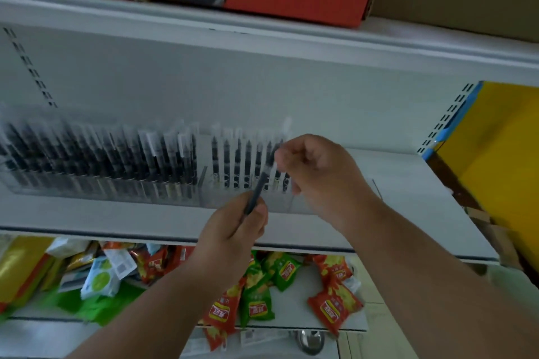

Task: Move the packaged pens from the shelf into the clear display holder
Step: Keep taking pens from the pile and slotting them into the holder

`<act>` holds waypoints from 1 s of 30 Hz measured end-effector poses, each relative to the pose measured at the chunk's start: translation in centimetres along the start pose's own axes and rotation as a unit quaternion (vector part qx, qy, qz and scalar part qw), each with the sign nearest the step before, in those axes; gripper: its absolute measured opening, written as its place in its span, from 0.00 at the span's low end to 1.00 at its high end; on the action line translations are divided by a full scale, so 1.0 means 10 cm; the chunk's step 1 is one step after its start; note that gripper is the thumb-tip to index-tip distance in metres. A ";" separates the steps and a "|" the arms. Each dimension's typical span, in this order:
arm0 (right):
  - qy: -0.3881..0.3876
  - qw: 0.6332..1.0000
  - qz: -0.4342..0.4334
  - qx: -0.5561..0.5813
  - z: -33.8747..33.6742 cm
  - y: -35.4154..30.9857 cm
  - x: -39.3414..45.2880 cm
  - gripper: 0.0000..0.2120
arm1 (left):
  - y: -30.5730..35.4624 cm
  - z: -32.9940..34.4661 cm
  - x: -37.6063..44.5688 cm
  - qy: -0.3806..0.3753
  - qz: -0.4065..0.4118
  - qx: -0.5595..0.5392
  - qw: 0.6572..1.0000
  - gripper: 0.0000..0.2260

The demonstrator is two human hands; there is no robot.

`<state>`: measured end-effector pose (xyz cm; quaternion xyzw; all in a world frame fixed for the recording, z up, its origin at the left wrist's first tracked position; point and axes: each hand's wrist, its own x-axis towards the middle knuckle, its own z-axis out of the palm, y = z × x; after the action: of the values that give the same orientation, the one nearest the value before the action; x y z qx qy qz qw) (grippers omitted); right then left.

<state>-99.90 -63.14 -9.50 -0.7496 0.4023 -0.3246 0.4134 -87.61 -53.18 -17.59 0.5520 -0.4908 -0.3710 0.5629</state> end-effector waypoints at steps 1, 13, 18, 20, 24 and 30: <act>-0.016 0.998 0.017 0.053 0.00 -0.02 -0.02 0.09 | 0.02 0.02 0.03 -0.026 0.001 0.003 1.000 0.11; 0.216 0.973 -0.030 -0.079 -0.38 0.17 0.11 0.03 | -0.08 -0.13 0.22 0.031 0.185 0.481 0.857 0.20; 0.156 0.972 -0.021 -0.174 -0.27 0.25 0.20 0.05 | -0.22 -0.13 0.21 -0.014 0.118 0.557 0.822 0.25; 0.152 0.969 -0.026 -0.193 -0.24 0.28 0.23 0.06 | -0.20 -0.16 0.24 -0.018 0.116 0.558 0.822 0.25; 0.146 0.962 -0.055 -0.222 -0.23 0.28 0.32 0.08 | -0.16 -0.15 0.26 -0.009 0.113 0.551 0.827 0.24; 0.126 0.969 -0.060 -0.203 -0.19 0.31 0.37 0.06 | -0.20 -0.15 0.27 0.000 0.119 0.545 0.830 0.24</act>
<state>-100.80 -68.13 -10.79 -0.7935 0.4629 -0.3522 0.1788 -85.30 -55.61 -19.07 0.7065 -0.6752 0.0272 0.2103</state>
